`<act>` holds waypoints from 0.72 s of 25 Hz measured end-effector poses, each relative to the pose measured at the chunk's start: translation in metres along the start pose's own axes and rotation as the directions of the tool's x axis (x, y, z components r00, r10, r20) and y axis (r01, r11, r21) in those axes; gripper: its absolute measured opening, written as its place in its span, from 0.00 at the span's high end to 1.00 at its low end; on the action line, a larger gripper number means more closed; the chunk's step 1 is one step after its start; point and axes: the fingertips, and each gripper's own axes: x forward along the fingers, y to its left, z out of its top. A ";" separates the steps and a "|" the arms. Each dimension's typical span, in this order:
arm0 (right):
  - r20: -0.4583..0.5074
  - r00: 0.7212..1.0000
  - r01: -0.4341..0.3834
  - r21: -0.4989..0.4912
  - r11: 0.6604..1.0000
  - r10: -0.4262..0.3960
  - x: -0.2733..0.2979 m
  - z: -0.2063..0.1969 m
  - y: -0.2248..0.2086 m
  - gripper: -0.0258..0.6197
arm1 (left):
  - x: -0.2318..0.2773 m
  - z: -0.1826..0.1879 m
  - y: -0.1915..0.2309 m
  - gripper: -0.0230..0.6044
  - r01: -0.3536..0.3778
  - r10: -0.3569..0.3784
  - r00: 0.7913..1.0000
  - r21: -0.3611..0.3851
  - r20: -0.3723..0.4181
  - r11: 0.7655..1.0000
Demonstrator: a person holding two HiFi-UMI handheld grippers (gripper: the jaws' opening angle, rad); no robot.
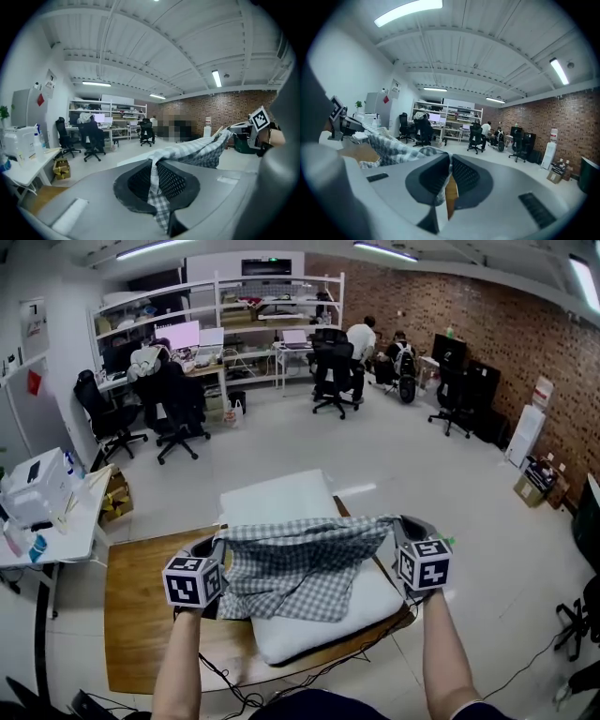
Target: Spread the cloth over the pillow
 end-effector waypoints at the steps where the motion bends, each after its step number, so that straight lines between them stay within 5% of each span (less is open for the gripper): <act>1: 0.014 1.000 -0.003 -0.001 1.000 0.003 -0.001 0.006 0.000 0.91 | -0.004 0.008 0.002 0.95 0.002 -0.002 1.000 -0.005 0.020 1.000; 18: 0.107 0.994 0.002 -0.039 0.999 0.002 0.004 0.064 -0.002 0.91 | -0.030 0.076 0.011 0.95 -0.037 0.033 0.989 0.026 0.145 0.999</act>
